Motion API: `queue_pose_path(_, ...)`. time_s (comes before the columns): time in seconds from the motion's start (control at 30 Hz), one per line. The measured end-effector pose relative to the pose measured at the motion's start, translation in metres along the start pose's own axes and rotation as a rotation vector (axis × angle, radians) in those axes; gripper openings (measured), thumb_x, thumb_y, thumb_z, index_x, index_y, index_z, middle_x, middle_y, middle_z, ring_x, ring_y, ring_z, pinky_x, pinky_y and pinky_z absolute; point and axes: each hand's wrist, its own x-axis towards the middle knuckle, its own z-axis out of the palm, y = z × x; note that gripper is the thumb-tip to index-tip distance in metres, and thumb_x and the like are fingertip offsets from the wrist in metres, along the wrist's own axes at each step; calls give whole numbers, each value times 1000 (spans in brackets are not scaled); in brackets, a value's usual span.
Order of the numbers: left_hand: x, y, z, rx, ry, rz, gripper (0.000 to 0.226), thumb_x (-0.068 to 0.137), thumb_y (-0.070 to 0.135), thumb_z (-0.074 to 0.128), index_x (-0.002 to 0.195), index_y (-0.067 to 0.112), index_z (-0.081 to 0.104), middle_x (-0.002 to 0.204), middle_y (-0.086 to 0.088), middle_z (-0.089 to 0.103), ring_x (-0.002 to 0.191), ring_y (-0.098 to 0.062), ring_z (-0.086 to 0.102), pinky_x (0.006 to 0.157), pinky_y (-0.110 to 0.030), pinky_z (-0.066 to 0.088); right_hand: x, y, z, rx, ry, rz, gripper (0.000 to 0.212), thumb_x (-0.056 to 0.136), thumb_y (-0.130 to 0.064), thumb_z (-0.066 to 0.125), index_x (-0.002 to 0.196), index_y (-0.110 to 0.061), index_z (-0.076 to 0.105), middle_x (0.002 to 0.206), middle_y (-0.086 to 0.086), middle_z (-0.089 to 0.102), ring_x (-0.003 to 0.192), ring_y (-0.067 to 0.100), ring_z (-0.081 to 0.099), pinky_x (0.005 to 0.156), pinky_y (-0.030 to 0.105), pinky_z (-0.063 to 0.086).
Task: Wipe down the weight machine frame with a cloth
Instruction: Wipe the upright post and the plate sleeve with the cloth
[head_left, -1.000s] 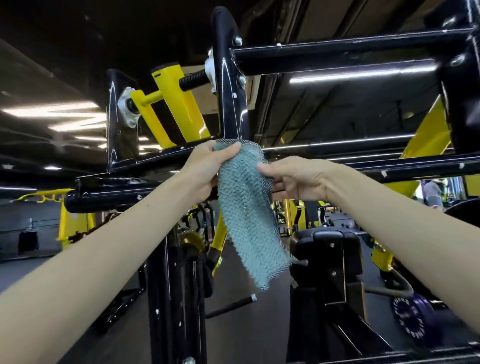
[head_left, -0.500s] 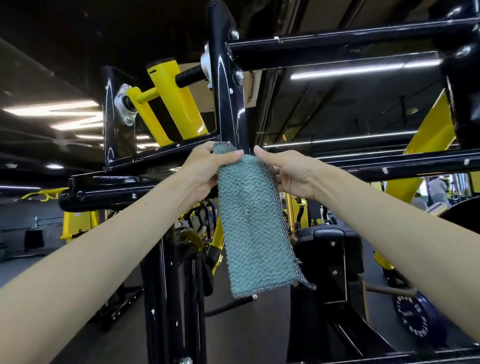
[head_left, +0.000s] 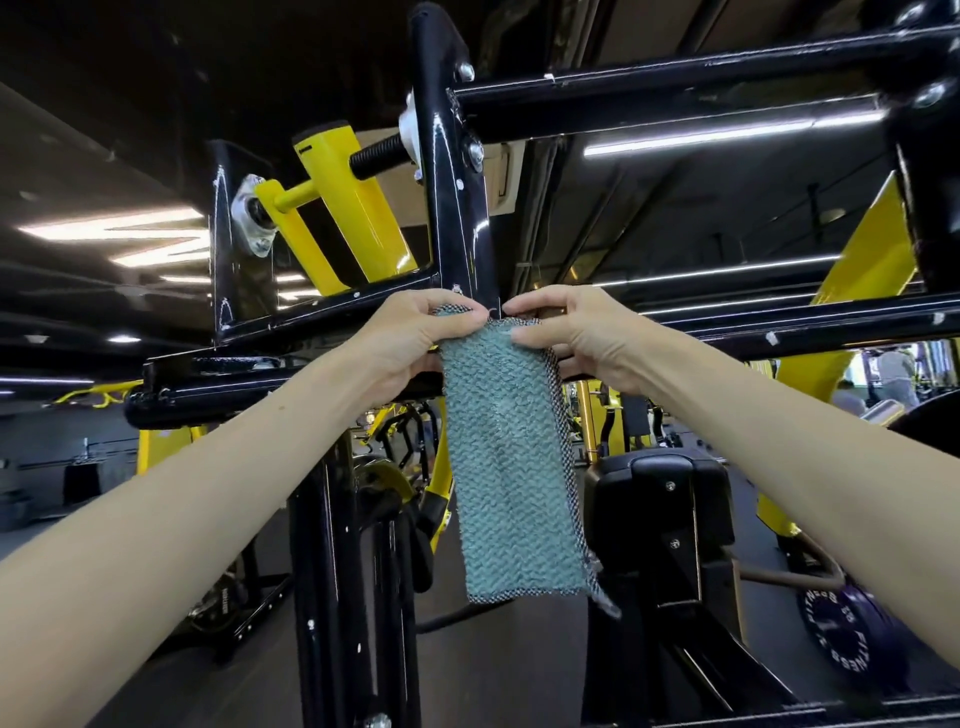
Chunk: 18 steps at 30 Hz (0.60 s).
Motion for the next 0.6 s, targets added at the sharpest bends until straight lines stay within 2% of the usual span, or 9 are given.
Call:
queue_pose_path(0.07,-1,0,1,12,5,8,7,80,15,72,87,16,71,100,-11,67,90,-22,64,83,-38,54,2,2,1,-14,6,9,33,81,-11,73,113,-17,66,99,8,71,78,19,68,68,31,57)
queue_pose_path(0.17,-2,0,2,29,-11,22,6,78,14,73,83,16,69,93,-7,66,86,-19,63,78,-34,54,1,2,5,-69,34,5,6,82,-12,73,87,-15,71,88,4,69,81,18,64,72,34,55)
queue_pose_path(0.27,-2,-1,3,85,13,11,11,76,15,76,79,16,66,87,-5,65,79,-16,62,67,-28,53,3,3,7,-52,62,-29,12,86,-9,69,76,-16,64,87,4,64,80,16,61,61,28,53)
queue_pose_path(0.33,-3,-2,2,103,31,3,17,72,16,78,78,15,62,84,-5,63,75,-16,61,62,-26,52,2,3,8,-50,72,-47,14,89,-8,65,78,-16,61,86,4,63,75,14,60,55,24,51)
queue_pose_path(0.4,-4,-2,-2,86,21,-9,20,72,14,78,85,15,62,89,-6,64,79,-17,63,62,-27,52,1,2,8,-61,86,-47,10,91,-10,63,83,-17,60,85,4,62,69,13,60,53,24,50)
queue_pose_path(0.47,-6,-2,-8,77,-8,-28,25,75,10,75,98,14,65,99,-8,67,88,-18,65,67,-28,53,0,2,6,-126,86,-38,6,94,-15,60,99,-18,63,88,5,64,69,14,61,51,24,51)
queue_pose_path(0.5,-7,-2,-10,81,-22,-41,26,76,10,74,100,14,67,103,-9,68,92,-18,64,69,-28,53,0,2,5,-191,80,-31,13,96,-18,58,107,-16,64,90,5,65,69,14,62,51,24,51)
queue_pose_path(0.53,-8,-2,-13,84,-31,-55,22,77,10,73,98,13,69,104,-9,68,94,-19,64,72,-29,53,-1,3,4,-256,69,-24,19,98,-20,54,112,-13,64,91,5,67,70,14,64,51,23,51)
queue_pose_path(0.6,-10,-3,-15,66,-32,-81,11,78,11,72,89,13,72,99,-8,69,94,-20,62,74,-30,53,-4,4,5,-295,41,-7,26,101,-23,47,109,-5,65,91,6,70,70,14,68,52,23,54)
